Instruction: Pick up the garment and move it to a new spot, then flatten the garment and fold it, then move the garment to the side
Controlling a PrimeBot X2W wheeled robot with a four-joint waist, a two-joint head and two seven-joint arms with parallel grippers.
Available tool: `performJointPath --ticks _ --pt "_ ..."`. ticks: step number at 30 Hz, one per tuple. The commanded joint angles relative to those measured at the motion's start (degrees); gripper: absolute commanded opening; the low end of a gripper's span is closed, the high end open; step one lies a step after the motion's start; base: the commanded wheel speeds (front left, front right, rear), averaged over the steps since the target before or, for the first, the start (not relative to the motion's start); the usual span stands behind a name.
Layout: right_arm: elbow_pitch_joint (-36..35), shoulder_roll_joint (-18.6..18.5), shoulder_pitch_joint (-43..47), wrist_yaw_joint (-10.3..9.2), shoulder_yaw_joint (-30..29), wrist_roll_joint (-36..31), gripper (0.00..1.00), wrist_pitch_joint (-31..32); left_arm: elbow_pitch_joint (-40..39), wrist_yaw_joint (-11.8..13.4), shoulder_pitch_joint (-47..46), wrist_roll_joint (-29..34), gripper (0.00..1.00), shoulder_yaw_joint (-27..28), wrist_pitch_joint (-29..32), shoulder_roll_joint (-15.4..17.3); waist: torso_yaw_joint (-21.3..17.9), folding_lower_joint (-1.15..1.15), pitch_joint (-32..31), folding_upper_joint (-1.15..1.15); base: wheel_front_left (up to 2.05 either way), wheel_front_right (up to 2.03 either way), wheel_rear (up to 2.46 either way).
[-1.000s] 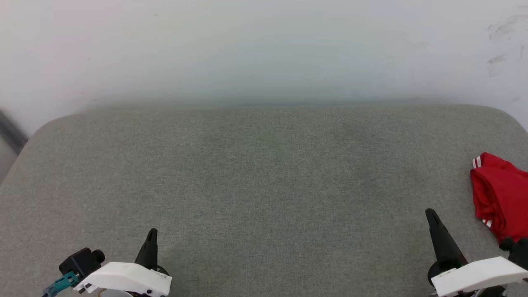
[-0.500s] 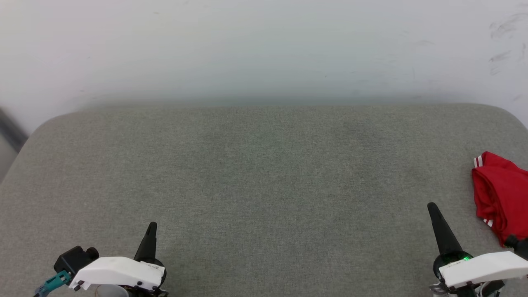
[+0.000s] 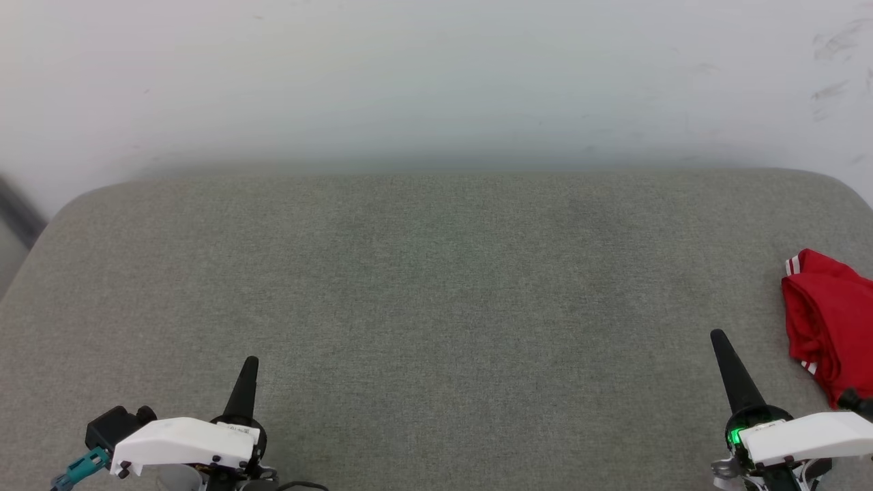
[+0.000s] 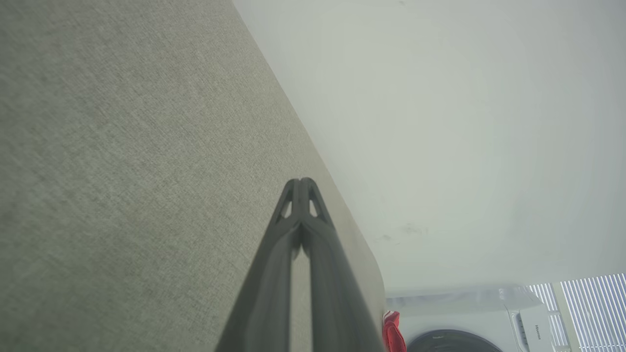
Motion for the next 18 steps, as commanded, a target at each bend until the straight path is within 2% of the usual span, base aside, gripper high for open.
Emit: performJointPath --ticks 1,18 --pt "0.0 -0.4 -1.7 0.01 -0.1 1.7 0.0 0.2 -0.3 -0.6 -1.5 -1.2 0.0 0.8 0.4 -0.2 0.0 0.0 0.0 0.0 0.0 0.0 0.0" --pt "2.2 -0.3 -3.4 0.0 -0.7 10.7 0.0 0.7 0.2 -2.8 -2.4 -7.9 0.0 3.9 2.8 -2.0 0.1 0.0 0.5 0.0 0.0 0.0 0.0"
